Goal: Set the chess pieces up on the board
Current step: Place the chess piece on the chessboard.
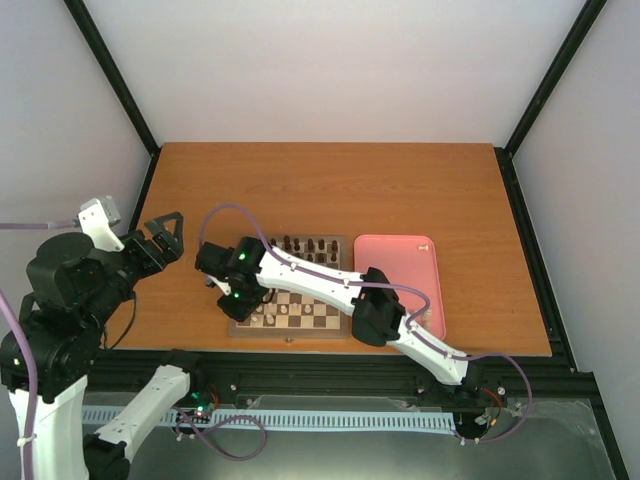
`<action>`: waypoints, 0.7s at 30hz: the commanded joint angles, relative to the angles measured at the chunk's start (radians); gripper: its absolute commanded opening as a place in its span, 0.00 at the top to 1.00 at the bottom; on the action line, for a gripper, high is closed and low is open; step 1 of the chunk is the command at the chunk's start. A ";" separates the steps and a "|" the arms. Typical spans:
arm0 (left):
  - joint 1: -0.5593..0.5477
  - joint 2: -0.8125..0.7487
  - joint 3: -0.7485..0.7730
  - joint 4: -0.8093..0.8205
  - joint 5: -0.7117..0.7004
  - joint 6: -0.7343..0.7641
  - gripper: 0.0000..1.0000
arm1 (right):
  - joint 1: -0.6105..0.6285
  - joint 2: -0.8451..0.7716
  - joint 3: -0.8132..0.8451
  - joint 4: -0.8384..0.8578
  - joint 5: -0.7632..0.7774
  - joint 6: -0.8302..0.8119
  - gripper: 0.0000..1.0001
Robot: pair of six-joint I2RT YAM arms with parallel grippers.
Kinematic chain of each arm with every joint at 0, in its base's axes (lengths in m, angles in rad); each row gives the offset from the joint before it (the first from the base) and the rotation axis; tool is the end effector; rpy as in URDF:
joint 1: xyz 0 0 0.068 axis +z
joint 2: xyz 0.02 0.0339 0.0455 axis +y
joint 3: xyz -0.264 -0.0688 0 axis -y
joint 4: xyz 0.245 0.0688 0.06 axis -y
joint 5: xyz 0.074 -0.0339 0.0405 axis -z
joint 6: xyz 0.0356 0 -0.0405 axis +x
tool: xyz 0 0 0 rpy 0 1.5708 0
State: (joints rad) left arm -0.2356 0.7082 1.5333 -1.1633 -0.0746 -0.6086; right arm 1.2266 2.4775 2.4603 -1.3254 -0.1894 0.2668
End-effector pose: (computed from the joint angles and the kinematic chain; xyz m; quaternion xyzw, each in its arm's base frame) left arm 0.0443 -0.0079 0.4696 -0.1724 0.7973 -0.2089 0.5394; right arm 0.1619 0.4716 0.2259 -0.4662 0.8724 0.1459 0.0194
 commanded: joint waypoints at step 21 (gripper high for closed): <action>0.007 -0.011 -0.009 -0.013 -0.003 0.017 0.00 | 0.017 0.057 0.020 0.009 0.037 -0.001 0.89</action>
State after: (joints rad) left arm -0.2356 0.7063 1.5227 -1.1683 -0.0757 -0.6083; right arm 1.2331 2.5221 2.4603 -1.3254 -0.1696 0.2661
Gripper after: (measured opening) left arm 0.997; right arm 0.122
